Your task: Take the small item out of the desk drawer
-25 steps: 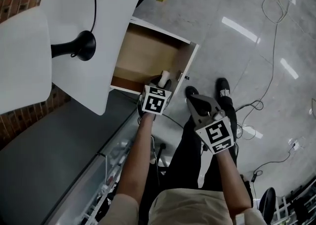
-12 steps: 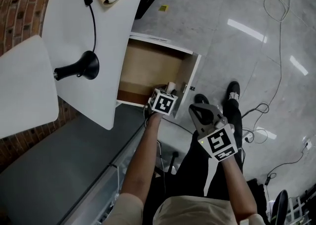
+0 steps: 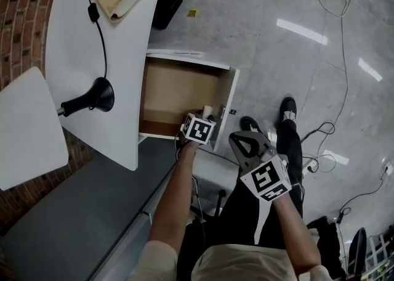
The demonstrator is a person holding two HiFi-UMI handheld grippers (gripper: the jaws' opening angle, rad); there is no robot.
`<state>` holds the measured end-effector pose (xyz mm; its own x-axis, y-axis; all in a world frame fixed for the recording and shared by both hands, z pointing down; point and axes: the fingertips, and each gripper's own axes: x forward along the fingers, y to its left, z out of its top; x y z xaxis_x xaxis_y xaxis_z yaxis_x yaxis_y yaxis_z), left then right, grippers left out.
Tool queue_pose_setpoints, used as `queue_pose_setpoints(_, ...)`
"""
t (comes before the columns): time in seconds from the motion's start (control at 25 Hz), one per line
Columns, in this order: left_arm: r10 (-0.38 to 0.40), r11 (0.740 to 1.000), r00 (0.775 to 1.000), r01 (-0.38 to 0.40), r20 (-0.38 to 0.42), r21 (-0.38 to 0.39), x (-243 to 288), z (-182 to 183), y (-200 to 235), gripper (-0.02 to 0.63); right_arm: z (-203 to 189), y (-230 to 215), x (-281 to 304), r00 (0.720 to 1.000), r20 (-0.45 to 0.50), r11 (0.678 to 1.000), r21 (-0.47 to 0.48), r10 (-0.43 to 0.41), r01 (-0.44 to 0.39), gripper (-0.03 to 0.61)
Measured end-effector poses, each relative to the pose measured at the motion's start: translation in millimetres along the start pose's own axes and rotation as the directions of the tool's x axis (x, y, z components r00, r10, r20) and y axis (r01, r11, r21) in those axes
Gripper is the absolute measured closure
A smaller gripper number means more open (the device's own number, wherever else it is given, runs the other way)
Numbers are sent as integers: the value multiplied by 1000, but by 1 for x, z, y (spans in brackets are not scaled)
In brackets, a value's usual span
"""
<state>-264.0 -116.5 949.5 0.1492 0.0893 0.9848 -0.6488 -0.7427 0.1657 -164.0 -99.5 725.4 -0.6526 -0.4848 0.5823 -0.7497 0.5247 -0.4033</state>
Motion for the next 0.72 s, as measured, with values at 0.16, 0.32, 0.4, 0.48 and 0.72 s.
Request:
queue_pose_setpoints(0.16,-6,1000,1000,6,-14,-4,5,2,3,446,-3,-4,1,1000,-2,1000,16,-6,6,554)
queue_pose_setpoints(0.32,-13,1000,999,14,-31,16,11,-1,4,460,-6,-3,5,1000,-3,999,40,6,-5,554)
queue_pose_setpoints(0.4,-23,1000,999,23,-26,14,11,0,3,468,-6,-4,7,1000,-2,998,60,17,-17,554)
queue_pose_setpoints(0.48,-28,1000,999,28,-20,7,10,1,3,472,-5,-4,10,1000,4,996,81,27,-27,554)
queue_pose_setpoints(0.72,-56,998,998,55,-24,-39,11,5,5,474,-4,-11,12,1000,-19,998,55,23,-22,554)
